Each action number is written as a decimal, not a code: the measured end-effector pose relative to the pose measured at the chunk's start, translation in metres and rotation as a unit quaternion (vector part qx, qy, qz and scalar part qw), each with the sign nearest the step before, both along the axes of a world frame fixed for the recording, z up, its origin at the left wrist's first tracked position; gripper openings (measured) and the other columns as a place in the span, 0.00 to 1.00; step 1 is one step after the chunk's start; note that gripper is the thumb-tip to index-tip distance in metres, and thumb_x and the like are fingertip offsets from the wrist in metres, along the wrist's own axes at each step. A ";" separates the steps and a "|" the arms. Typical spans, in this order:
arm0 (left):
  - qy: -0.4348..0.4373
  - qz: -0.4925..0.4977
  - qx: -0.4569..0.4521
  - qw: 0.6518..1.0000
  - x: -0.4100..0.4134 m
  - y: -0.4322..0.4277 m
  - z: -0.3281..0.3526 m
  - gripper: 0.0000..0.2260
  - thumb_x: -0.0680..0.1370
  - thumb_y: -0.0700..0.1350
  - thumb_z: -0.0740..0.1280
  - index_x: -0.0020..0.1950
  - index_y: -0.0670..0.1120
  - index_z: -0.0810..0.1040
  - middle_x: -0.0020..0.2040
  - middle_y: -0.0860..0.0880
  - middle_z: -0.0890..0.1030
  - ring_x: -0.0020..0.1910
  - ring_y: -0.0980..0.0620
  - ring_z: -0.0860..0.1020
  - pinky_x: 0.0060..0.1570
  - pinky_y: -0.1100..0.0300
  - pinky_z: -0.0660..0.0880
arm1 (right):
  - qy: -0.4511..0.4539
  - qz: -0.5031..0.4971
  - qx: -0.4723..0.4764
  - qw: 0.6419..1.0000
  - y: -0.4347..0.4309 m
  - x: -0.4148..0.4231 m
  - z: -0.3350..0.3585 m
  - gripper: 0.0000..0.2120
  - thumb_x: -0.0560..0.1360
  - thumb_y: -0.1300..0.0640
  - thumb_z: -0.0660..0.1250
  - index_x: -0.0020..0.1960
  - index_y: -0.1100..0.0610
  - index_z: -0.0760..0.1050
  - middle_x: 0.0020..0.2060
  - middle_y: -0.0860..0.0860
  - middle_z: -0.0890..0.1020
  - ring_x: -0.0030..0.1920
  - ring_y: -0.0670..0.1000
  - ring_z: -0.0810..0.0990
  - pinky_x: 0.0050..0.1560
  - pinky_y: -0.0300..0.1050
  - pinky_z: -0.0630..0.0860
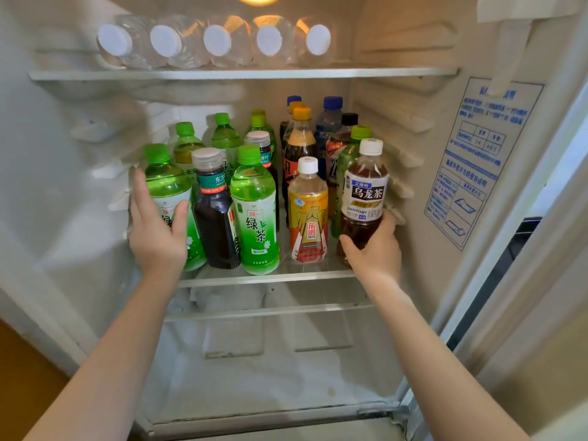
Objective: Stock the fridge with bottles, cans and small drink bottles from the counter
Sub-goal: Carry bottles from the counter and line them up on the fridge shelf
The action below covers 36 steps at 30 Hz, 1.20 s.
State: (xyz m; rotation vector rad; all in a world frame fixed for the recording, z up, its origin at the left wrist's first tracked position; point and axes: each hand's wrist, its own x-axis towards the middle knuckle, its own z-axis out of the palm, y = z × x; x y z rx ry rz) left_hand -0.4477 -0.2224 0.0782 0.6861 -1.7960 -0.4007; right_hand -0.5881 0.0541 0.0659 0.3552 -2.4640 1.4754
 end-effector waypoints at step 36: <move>0.142 -0.016 -0.043 0.989 -0.003 0.060 0.037 0.26 0.77 0.44 0.62 0.71 0.34 0.62 0.72 0.37 0.63 0.73 0.39 0.60 0.74 0.59 0.53 | 0.056 0.095 -0.155 0.982 0.026 0.000 -0.030 0.31 0.73 0.57 0.69 0.70 0.50 0.57 0.65 0.46 0.71 0.65 0.44 0.70 0.67 0.44 0.66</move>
